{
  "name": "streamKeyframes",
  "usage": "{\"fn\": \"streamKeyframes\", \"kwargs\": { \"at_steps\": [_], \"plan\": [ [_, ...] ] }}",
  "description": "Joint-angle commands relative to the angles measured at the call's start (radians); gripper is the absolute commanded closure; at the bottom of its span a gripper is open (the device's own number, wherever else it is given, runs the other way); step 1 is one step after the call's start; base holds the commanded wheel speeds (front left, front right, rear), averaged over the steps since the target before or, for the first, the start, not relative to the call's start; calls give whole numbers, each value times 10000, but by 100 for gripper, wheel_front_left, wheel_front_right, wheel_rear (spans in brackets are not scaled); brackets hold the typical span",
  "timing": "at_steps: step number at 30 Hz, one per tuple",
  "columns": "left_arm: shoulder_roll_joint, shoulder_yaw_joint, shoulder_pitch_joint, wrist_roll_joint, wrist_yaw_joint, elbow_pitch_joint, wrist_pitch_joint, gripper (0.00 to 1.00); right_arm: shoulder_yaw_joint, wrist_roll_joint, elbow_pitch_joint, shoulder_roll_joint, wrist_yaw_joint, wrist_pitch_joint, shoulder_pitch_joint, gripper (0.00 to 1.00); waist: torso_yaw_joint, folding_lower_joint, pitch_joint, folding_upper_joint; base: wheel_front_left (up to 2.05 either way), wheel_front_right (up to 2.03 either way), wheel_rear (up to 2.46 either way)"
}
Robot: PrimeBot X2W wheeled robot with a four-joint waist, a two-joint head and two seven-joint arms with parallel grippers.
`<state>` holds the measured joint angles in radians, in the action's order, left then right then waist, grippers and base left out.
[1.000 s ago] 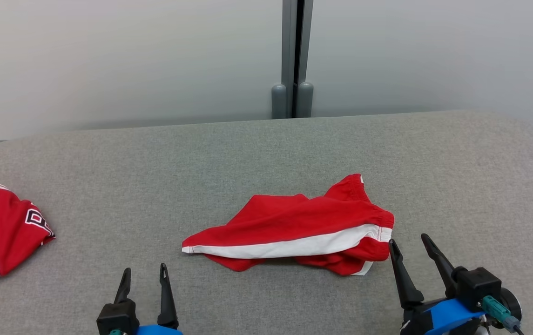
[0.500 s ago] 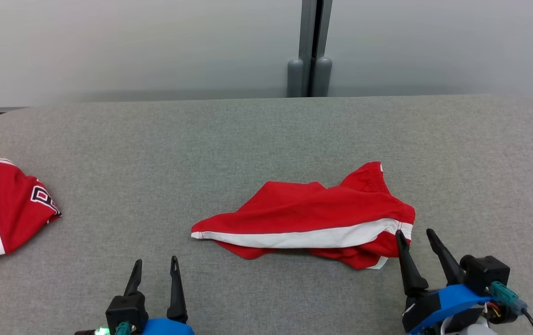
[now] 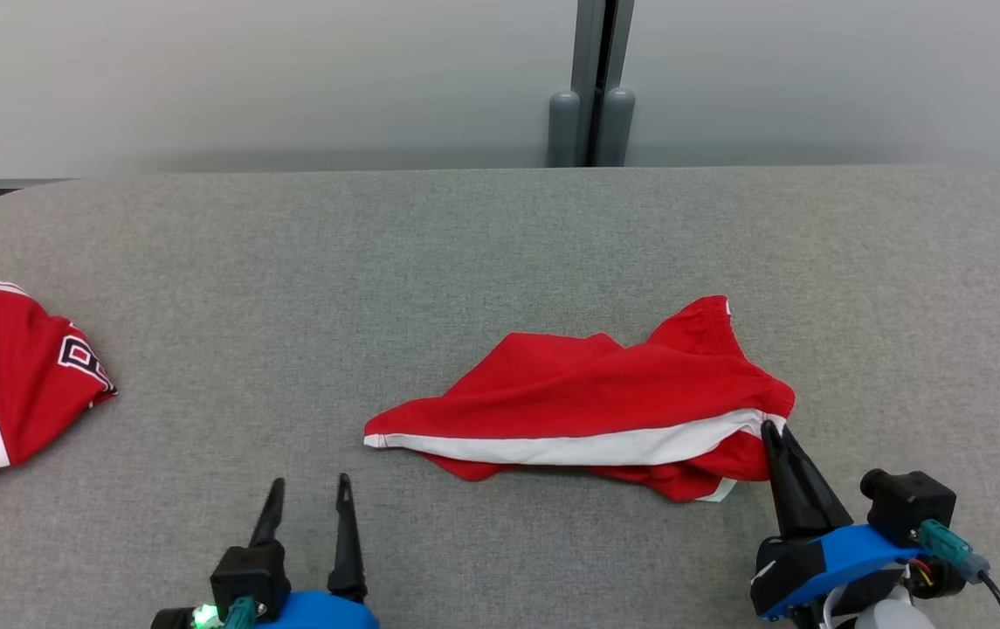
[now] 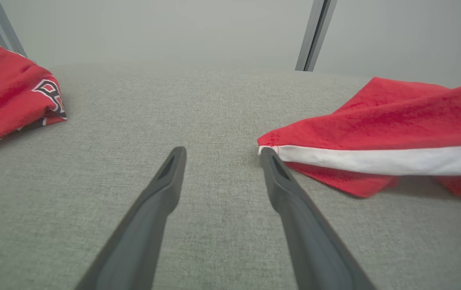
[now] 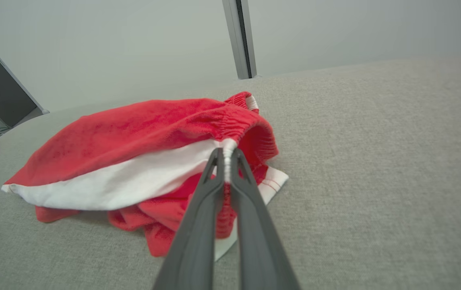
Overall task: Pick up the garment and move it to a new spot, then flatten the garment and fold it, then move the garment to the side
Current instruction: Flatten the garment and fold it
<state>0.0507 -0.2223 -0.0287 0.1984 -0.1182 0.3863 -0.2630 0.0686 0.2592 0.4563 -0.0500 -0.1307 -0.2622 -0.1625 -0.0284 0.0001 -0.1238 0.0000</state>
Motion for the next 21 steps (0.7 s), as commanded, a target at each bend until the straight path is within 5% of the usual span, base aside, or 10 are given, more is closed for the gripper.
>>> {"fn": "streamKeyframes", "kwargs": {
  "at_steps": [1,9,21],
  "plan": [
    [-5,-85,-178,139,150,50,-27,0,-13,-29,-129,-21,-1,-38,-68,100,14,-1,7,0,0,0,0],
    [3,-598,-334,1294,1234,567,-27,0,-59,-92,-547,-42,-1,-38,-250,100,182,-1,-123,0,0,0,0],
    [-2,-702,-1324,2196,2146,1496,-27,0,-71,-66,-724,-140,-1,-38,-498,100,426,-1,-649,0,0,0,0]
  ]
}}
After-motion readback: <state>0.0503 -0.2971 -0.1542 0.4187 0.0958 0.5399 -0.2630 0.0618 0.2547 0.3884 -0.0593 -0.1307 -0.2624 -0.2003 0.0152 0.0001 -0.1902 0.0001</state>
